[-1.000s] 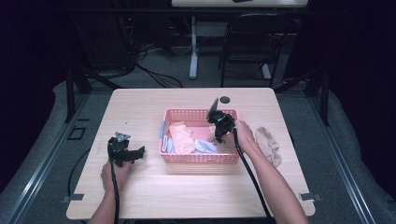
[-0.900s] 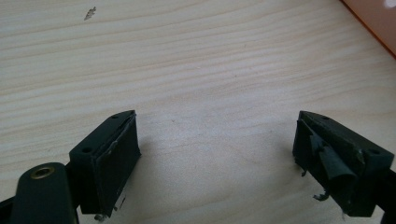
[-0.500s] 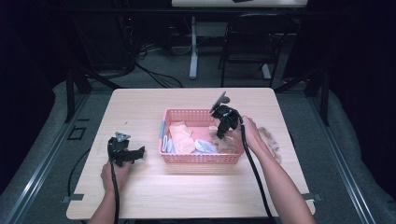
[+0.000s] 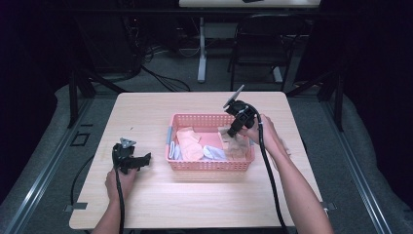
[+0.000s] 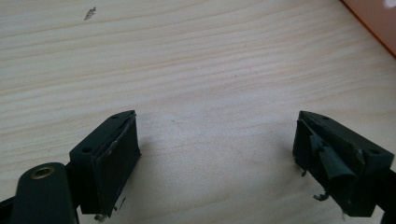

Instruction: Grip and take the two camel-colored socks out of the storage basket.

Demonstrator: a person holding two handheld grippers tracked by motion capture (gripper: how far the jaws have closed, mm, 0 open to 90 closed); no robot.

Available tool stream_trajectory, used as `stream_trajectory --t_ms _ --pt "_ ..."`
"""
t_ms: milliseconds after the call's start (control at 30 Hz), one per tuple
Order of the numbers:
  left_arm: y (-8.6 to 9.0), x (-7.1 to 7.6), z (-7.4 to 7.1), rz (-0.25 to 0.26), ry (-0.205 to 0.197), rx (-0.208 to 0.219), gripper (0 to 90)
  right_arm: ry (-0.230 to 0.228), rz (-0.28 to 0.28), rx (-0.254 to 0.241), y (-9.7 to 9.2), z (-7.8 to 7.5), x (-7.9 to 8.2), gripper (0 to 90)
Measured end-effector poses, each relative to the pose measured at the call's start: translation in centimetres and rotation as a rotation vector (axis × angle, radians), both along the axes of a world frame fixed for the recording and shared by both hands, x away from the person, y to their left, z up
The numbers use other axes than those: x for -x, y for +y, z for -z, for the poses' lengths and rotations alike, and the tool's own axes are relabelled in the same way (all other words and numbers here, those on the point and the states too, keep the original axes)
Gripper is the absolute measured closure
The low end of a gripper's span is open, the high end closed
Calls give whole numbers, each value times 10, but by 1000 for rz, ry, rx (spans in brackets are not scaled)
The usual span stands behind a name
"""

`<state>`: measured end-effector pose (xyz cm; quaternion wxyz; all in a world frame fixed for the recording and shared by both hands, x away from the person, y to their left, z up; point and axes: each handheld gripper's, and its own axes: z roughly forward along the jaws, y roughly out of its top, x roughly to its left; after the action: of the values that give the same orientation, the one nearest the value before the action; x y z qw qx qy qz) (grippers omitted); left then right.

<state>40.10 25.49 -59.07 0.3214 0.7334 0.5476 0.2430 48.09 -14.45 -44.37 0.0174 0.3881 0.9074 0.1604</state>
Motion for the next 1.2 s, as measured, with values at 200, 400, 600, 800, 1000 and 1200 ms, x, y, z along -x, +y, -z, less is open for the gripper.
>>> stream_trajectory --t_ms 200,400,600,800,1000,1200 --pt "0 0 0 0 0 0 141 -24 -2 -27 -2 -18 3 782" --pt "0 0 0 0 0 0 141 -51 -6 -32 -3 -33 8 781" --pt "0 0 0 0 0 0 141 -84 -10 -35 -7 -50 14 781" --pt "0 0 0 0 0 -1 141 -115 1 -50 -15 -65 22 781" --pt "0 0 0 0 0 -1 141 -139 29 -47 -34 -76 30 781" --pt "0 0 0 0 0 0 141 -137 77 -35 -63 -79 33 781"
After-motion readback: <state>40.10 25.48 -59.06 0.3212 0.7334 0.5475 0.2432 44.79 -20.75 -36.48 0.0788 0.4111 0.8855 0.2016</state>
